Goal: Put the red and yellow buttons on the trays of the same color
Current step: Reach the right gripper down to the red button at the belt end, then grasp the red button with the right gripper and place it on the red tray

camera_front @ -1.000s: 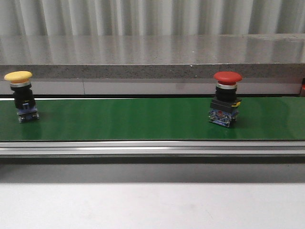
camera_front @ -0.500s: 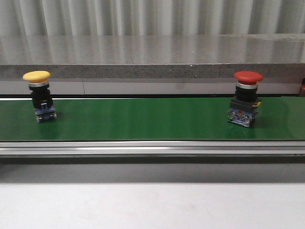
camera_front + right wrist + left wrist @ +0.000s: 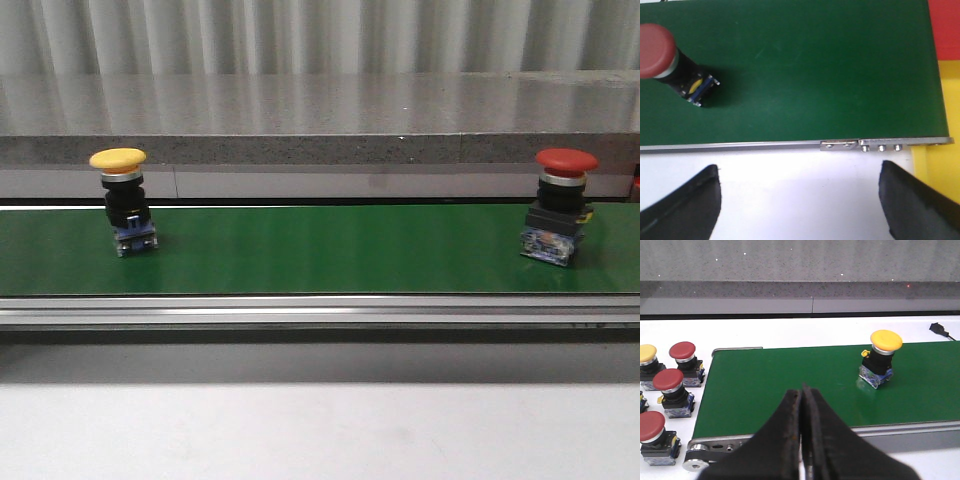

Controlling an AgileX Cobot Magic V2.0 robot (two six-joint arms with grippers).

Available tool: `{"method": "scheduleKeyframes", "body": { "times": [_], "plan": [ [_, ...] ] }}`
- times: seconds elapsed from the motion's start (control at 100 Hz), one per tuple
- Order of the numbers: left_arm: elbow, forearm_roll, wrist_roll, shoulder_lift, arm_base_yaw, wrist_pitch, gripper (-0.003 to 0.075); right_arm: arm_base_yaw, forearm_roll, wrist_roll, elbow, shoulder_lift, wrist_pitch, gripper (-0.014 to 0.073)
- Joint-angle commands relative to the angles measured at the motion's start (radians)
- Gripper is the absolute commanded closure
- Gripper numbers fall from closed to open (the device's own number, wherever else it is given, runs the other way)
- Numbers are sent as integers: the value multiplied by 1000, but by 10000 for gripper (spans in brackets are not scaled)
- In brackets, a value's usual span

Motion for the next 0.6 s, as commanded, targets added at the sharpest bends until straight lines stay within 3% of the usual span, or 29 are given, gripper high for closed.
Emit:
{"method": "scheduleKeyframes", "body": {
  "times": [0.0, 0.23, 0.59],
  "plan": [
    [-29, -9, 3, 5, -8, -77, 740, 0, 38, -46, -50, 16, -62, -39],
    [-29, -9, 3, 5, -8, -75, 740, 41, 167, -226, -138, 153, -47, -39],
    [-29, -9, 3, 5, -8, -75, 740, 94, 146, -238, -277, 385, -92, -34]
  ]
}}
